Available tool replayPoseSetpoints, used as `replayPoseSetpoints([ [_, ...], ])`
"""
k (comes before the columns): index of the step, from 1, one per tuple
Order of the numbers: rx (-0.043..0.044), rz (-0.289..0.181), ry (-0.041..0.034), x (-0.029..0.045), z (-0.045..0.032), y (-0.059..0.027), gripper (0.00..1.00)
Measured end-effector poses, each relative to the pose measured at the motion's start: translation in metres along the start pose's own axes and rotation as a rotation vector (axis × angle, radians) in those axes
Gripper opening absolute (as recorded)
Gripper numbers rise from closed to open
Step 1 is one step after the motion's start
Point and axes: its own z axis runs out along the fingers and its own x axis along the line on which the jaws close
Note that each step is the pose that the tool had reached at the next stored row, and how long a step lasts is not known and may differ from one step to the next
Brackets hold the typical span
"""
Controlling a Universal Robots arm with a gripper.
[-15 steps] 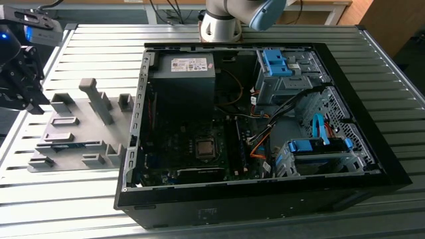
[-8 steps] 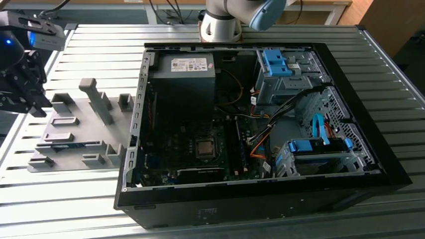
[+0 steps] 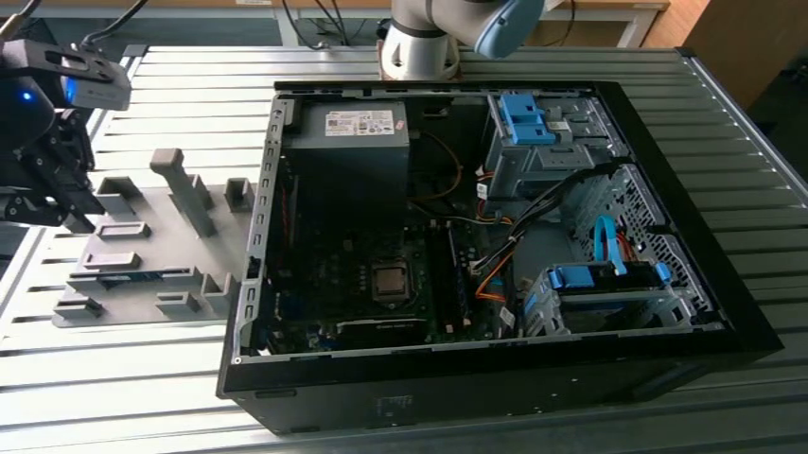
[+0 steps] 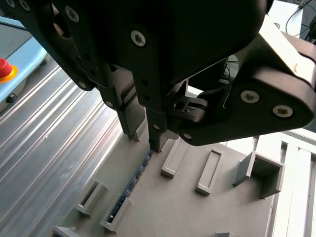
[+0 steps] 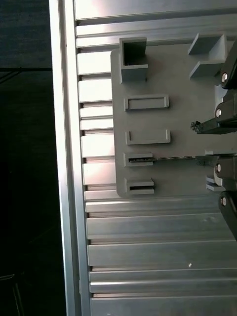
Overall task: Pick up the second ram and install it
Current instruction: 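Pick up the second ram and move it above second insertion slot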
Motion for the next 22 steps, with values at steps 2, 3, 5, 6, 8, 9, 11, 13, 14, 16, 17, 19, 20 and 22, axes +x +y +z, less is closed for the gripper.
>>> replayPoseSetpoints([
  [2, 0.0000, -0.010, 0.0003, 0.0006, 0.0029, 0.0000, 0.31],
  [3, 0.0001, -0.012, 0.0002, 0.0008, 0.0046, -0.0001, 0.31],
  [5, 0.0001, -0.012, 0.0003, 0.0012, 0.0077, -0.0003, 0.31],
  [6, 0.0001, -0.013, 0.0003, 0.0013, 0.0092, -0.0003, 0.31],
  [8, 0.0000, -0.013, 0.0003, 0.0015, 0.0115, -0.0003, 0.31],
  [9, 0.0001, -0.013, 0.0003, 0.0015, 0.0127, -0.0004, 0.31],
  [11, 0.0001, -0.013, 0.0004, 0.0016, 0.0151, -0.0004, 0.31],
  [13, 0.0001, -0.013, 0.0003, 0.0017, 0.0178, -0.0005, 0.31],
  [14, 0.0001, -0.013, 0.0003, 0.0018, 0.0193, -0.0005, 0.31],
  [16, 0.0001, -0.013, 0.0003, 0.0020, 0.0224, -0.0006, 0.31],
  [17, 0.0001, -0.013, 0.0003, 0.0022, 0.0239, -0.0007, 0.31],
  [19, 0.0000, -0.013, 0.0004, 0.0028, 0.0267, -0.0007, 0.31],
  [20, 0.0001, -0.013, 0.0004, 0.0030, 0.0279, -0.0007, 0.31],
  [22, 0.0000, -0.013, 0.0004, 0.0032, 0.0291, -0.0007, 0.31],
])
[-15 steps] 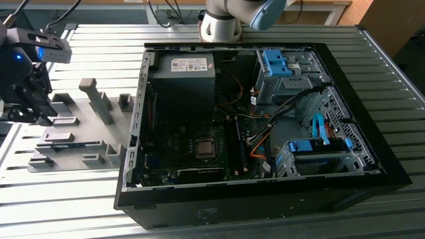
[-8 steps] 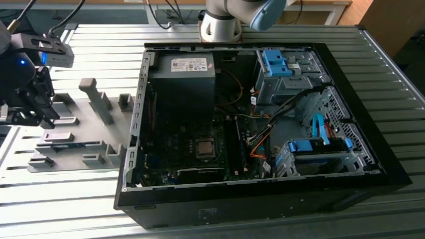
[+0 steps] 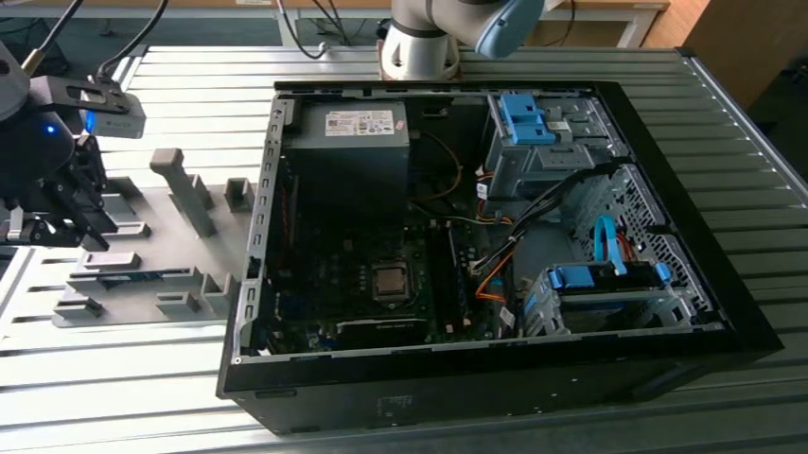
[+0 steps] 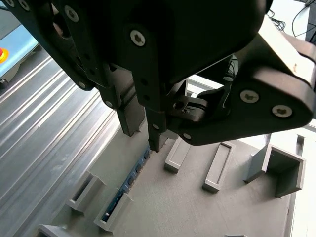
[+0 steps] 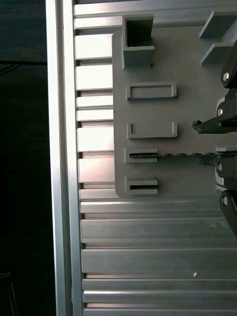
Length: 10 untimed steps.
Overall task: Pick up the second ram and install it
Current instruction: 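Pick up the second ram and move it above second insertion slot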
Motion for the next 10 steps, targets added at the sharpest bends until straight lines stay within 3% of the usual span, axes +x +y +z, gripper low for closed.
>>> replayPoseSetpoints([
  [10, 0.0001, -0.001, -0.0001, 0.0000, 0.0015, -0.0001, 0.31],
])
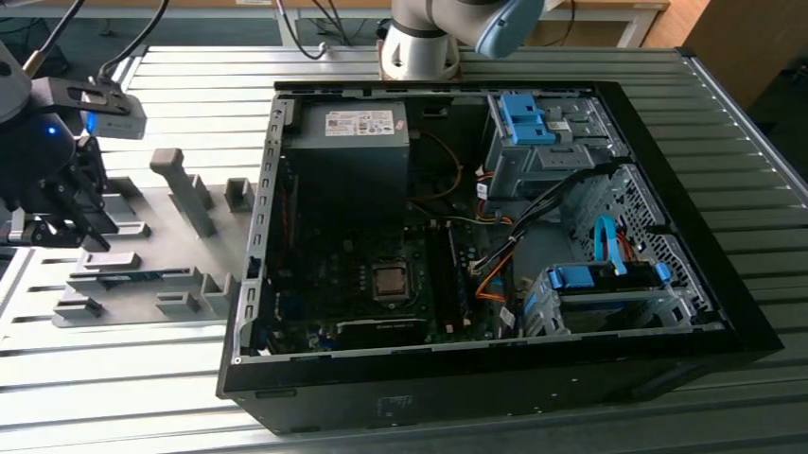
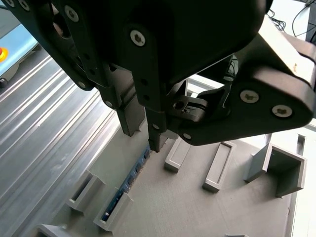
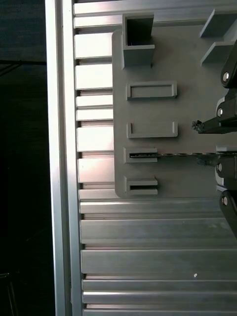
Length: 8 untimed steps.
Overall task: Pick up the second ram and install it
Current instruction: 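Pick up the second ram and move it above second insertion slot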
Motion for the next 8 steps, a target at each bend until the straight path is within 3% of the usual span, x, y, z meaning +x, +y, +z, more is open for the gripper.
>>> replayPoseSetpoints([
  [8, -0.0001, 0.000, 0.0001, 0.0000, 0.0038, -0.0001, 0.31],
])
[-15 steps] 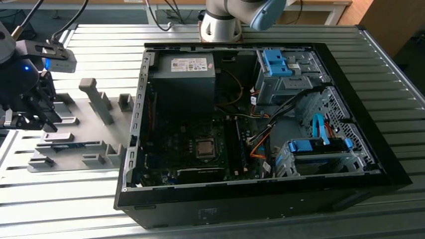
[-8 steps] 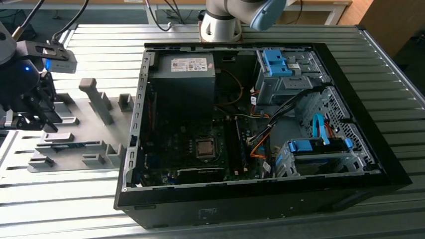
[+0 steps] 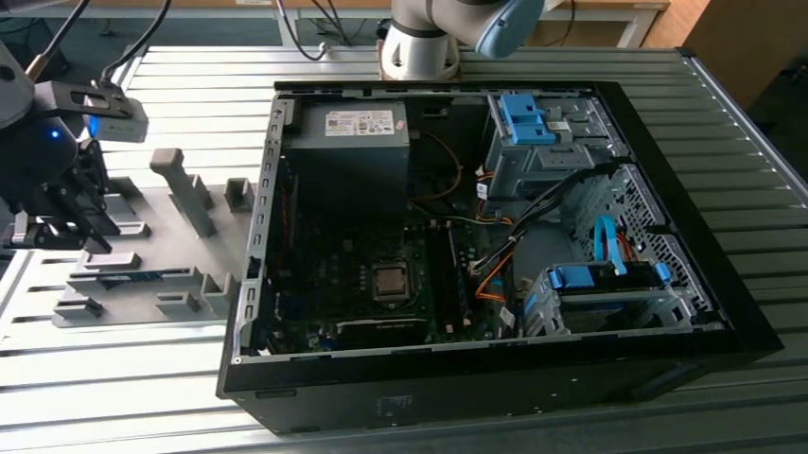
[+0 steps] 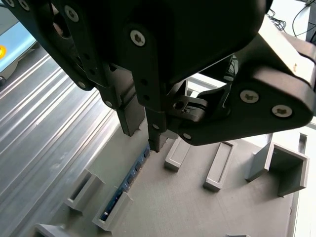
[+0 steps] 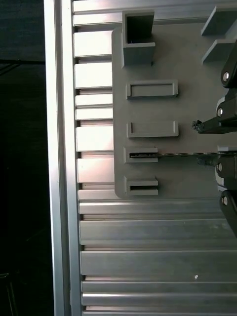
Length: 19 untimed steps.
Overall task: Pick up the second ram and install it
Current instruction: 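Pick up the second ram and move it above second insertion slot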
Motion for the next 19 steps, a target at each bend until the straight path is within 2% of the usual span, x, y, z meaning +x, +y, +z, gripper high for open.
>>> replayPoseSetpoints([
  [19, 0.0001, 0.000, 0.0000, 0.0021, 0.0074, -0.0003, 0.31],
])
